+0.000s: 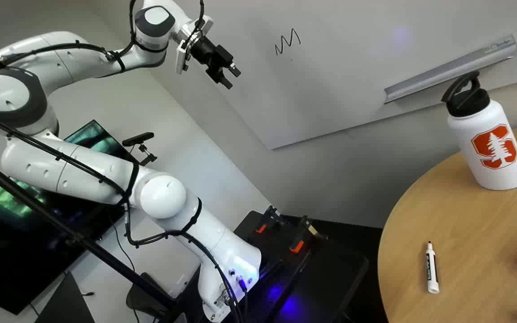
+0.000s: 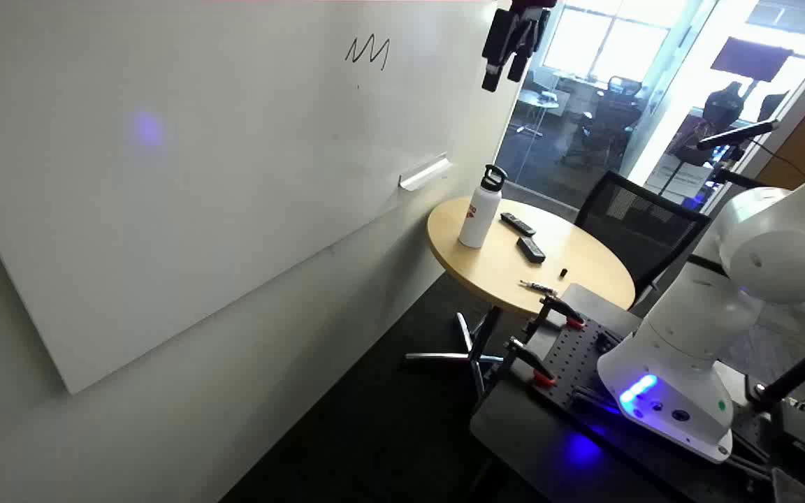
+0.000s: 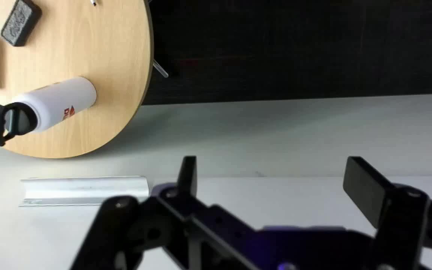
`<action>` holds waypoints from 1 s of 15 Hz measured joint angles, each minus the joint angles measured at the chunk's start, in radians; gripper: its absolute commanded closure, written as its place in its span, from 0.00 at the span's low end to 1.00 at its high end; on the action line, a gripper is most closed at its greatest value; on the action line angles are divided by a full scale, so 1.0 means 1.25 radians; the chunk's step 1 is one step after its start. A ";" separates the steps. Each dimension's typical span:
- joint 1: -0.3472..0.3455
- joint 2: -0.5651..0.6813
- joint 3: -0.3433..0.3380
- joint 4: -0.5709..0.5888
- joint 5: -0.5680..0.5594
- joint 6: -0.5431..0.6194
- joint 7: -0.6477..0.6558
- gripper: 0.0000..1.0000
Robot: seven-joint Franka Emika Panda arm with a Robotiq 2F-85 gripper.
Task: Uncover the bottle and put the lid on the table
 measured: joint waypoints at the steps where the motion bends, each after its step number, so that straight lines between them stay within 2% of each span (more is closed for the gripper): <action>1: 0.000 0.000 0.000 0.000 0.000 0.000 0.000 0.00; 9: 0.000 0.000 -0.008 0.000 0.000 0.001 0.000 0.00; 11: -0.002 0.000 -0.032 0.000 0.000 0.005 0.000 0.00; 15: -0.037 0.000 -0.119 -0.005 -0.007 0.025 -0.003 0.00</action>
